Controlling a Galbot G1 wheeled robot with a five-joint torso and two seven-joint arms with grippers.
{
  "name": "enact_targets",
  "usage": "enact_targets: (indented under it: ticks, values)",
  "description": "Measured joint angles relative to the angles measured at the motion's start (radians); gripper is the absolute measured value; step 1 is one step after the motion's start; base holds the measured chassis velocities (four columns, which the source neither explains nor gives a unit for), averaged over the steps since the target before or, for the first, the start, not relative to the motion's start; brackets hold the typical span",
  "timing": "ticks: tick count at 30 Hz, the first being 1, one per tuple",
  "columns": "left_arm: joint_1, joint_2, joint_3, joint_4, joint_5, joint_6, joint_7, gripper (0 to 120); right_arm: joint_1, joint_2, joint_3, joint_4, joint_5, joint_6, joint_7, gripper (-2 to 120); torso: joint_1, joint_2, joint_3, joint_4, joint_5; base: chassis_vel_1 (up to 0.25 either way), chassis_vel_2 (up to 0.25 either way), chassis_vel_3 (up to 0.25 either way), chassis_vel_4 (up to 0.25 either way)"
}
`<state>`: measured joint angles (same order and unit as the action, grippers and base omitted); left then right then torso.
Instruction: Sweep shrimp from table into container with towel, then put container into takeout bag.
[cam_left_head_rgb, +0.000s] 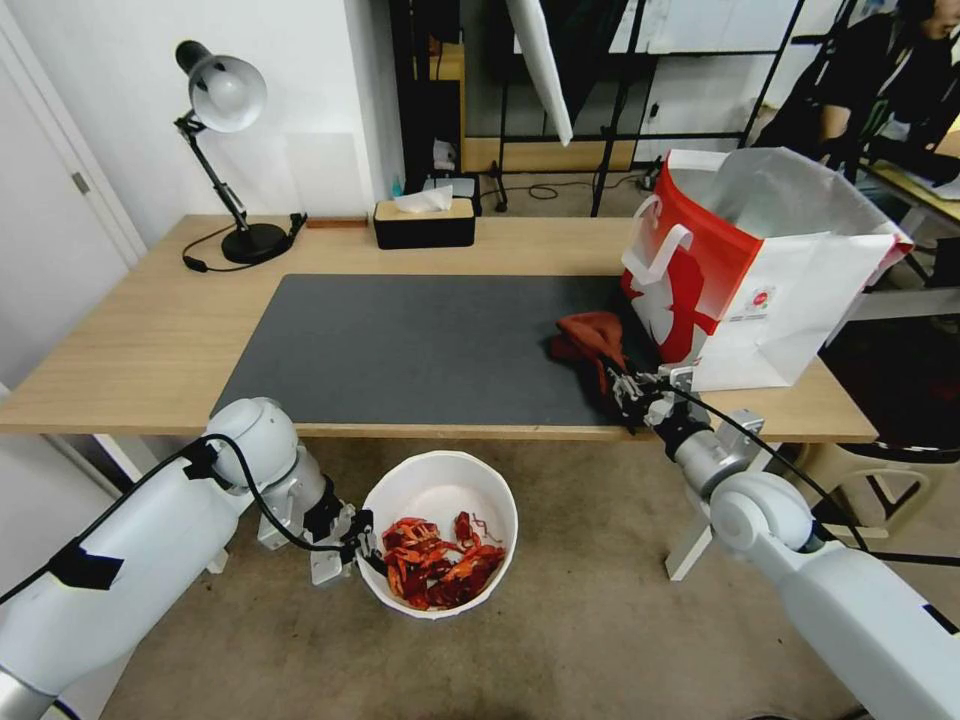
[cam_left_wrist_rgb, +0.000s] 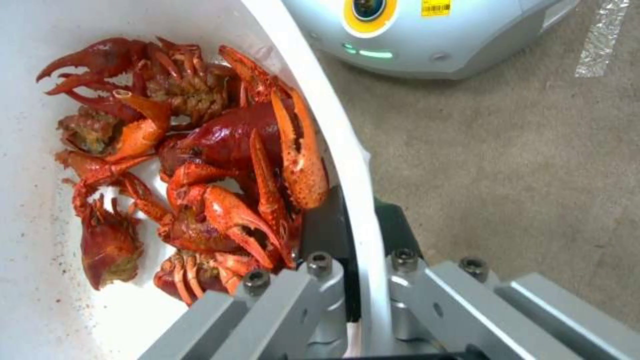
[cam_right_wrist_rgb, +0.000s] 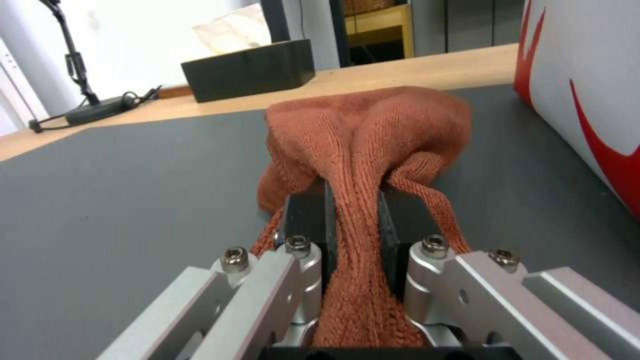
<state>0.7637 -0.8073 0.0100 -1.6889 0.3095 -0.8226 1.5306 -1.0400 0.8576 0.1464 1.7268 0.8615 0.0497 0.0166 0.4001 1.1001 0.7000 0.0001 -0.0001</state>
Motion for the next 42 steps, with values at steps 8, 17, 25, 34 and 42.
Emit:
enact_targets:
  ticks: [8,17,25,34,42]
  values:
    - [0.004,0.000,0.000,0.002,0.001,0.000,0.000,0,0.004,0.013,-0.004,-0.010,-0.014,0.001,0.004,26,0.000,0.000,0.000,-0.0001,0.0000,0.000,0.000,0.000,0.000]
    - [0.014,0.000,-0.006,0.006,0.003,0.000,0.000,0,0.011,0.026,-0.004,-0.011,-0.037,0.014,0.033,59,0.000,0.000,0.000,-0.0001,0.0002,0.000,0.000,0.000,0.000]
    - [0.021,0.000,-0.007,0.006,0.003,0.000,0.000,0,0.009,0.027,0.026,0.047,-0.037,0.018,0.052,88,0.000,0.000,0.000,0.0000,0.0000,0.000,0.000,0.000,0.000]
    - [0.029,0.000,-0.015,-0.003,0.002,0.000,0.000,0,-0.037,0.017,0.071,0.183,-0.061,0.027,0.058,100,0.000,0.000,0.000,-0.0001,0.0000,0.000,0.000,0.000,0.000]
    - [0.051,0.005,-0.052,-0.017,0.000,0.000,0.000,0,-0.176,0.055,0.143,0.329,-0.190,0.043,0.137,100,0.000,0.000,0.000,0.0000,0.0001,0.000,0.000,0.000,0.000]
